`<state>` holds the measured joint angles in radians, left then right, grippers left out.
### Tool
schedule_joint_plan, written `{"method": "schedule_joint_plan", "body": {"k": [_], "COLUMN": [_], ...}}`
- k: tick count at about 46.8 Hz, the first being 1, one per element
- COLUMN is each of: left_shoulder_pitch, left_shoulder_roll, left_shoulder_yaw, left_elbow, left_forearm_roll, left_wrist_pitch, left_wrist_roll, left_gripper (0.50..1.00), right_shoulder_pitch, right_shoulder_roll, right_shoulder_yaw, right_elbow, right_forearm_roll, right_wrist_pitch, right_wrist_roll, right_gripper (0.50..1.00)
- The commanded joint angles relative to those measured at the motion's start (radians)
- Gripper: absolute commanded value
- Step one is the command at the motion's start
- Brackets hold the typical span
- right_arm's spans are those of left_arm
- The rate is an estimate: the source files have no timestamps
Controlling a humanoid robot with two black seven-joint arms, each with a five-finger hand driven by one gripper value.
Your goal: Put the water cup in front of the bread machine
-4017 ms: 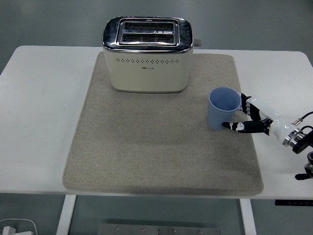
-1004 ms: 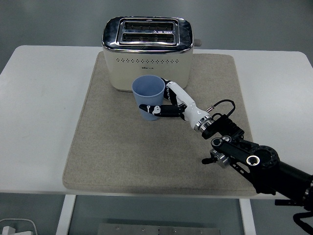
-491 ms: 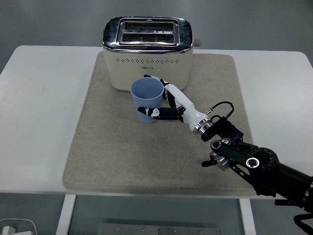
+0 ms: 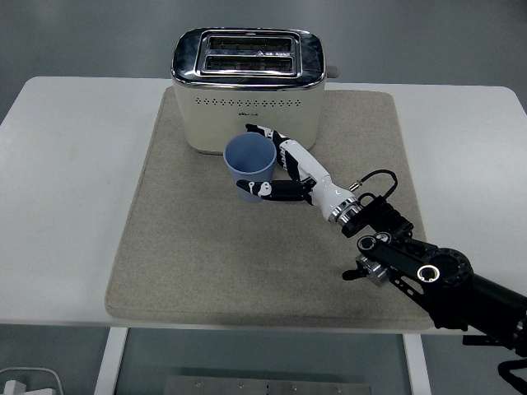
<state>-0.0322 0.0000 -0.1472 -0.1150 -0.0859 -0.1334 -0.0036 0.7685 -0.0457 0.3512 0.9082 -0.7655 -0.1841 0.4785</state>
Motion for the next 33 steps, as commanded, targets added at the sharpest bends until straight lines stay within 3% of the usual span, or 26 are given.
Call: {"method": "schedule_joint_plan", "body": {"k": [1, 17, 33], "left_shoulder_pitch": [0.0, 0.0, 0.0], "left_shoulder_roll": [0.0, 0.0, 0.0], "left_shoulder_yaw": [0.0, 0.0, 0.0], "left_elbow": [0.0, 0.0, 0.0], "left_forearm_roll": [0.0, 0.0, 0.0], "left_wrist_pitch": [0.0, 0.0, 0.0], "left_wrist_roll": [0.001, 0.001, 0.001], "left_gripper": [1.0, 1.0, 1.0], "right_shoulder_pitch": [0.002, 0.008, -0.02], "right_shoulder_roll": [-0.006, -0.091, -0.27], "right_shoulder_yaw": [0.0, 0.002, 0.022], "right_elbow": [0.015, 0.049, 0.15], "right_forearm_roll": [0.0, 0.003, 0.015], "right_wrist_pitch": [0.0, 0.005, 0.008], "right_wrist_roll": [0.0, -0.001, 0.0], "right_gripper": [0.913, 0.913, 0.913]}}
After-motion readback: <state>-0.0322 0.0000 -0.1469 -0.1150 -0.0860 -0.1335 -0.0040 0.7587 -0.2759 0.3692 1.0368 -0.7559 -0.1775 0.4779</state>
